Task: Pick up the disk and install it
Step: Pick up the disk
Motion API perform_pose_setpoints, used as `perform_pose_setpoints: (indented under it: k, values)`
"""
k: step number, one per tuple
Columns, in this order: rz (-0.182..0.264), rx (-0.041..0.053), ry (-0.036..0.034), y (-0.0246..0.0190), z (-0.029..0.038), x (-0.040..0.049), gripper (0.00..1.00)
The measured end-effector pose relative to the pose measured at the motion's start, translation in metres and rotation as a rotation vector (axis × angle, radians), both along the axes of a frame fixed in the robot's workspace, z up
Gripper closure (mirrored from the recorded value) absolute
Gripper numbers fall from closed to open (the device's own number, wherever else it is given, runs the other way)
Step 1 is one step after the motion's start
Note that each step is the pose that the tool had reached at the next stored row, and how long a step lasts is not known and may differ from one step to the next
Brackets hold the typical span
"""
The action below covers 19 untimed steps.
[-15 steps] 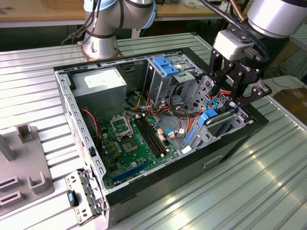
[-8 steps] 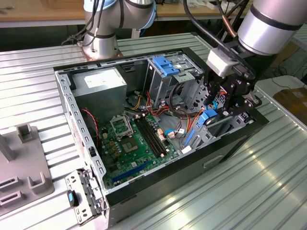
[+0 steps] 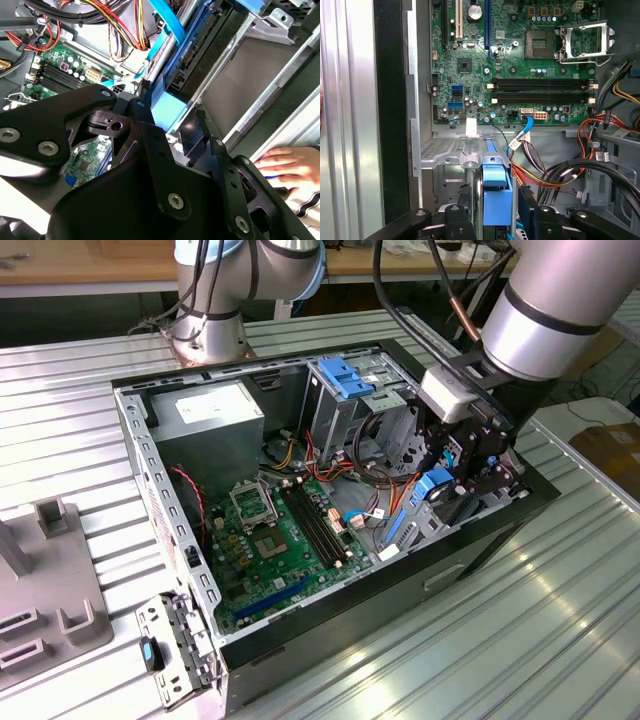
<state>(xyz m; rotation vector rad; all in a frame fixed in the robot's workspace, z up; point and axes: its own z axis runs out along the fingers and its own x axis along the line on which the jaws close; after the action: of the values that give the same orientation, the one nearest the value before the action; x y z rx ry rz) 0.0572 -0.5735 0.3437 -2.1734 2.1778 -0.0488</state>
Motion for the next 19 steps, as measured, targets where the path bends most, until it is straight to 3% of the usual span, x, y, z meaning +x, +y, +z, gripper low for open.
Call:
perform_pose_setpoints:
  k: [5,8,12,16,19]
  values:
    - [0.0,0.0002,0.0,0.0,-0.0004,0.0,0.5]
    - [0.0,0.0005,0.0,-0.0005,-0.0069,0.0007,0.5]
    - [0.0,0.0007,0.0,-0.0004,-0.007,0.0008,0.5]
    - [0.0,0.0005,0.0,-0.0004,-0.007,0.0008,0.64]
    - [0.0,0.0006,0.0,-0.0004,-0.0071,0.0008,0.64]
